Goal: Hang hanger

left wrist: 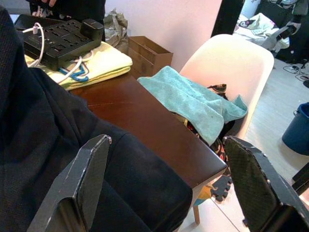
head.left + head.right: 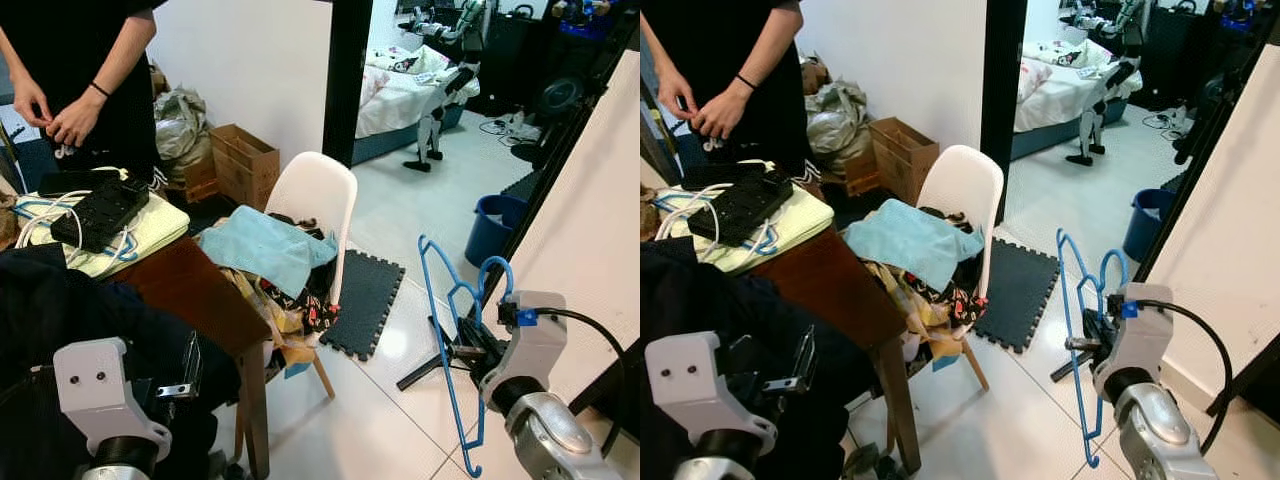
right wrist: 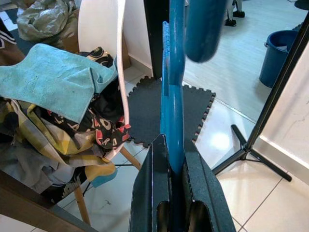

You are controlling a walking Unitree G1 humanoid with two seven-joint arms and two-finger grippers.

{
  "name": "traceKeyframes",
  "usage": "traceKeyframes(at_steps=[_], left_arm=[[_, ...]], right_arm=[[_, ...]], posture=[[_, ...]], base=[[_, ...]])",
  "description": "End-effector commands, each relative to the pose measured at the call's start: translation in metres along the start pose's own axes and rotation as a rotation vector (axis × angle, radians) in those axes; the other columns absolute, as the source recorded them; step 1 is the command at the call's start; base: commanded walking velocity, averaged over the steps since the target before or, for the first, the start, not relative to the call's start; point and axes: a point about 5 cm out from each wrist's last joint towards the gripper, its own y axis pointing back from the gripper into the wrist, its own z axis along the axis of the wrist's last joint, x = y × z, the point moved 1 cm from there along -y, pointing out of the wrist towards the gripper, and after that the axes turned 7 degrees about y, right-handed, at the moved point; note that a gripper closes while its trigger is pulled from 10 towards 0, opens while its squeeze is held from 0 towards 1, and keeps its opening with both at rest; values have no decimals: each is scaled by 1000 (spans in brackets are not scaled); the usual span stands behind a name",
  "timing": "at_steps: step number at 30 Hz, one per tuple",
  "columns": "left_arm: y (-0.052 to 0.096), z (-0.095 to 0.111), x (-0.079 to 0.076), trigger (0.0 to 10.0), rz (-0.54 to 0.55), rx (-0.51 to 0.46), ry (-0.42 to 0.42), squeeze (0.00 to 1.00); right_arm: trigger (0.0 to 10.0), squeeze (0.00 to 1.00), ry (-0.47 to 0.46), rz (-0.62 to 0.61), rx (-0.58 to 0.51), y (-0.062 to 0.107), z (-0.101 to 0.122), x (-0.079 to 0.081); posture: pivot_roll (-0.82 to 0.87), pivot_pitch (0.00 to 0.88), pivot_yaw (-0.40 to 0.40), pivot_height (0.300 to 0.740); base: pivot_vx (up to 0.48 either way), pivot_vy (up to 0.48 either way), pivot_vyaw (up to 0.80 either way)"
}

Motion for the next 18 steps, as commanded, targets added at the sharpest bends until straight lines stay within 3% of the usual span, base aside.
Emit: traceKeyframes(at_steps=[1, 18], left_arm=[[0, -4, 3, 10000, 21, 13, 17, 0], [2, -3, 4, 10000, 15, 14, 9, 0]], right_arm=[[10000, 0, -9, -9, 13, -1, -2, -2], [10000, 0, -21, -17, 11, 3, -3, -1]], posture=[[-76, 0, -28, 740], [-80, 0, -15, 740]], base=[[0, 0, 0], [0, 0, 0]])
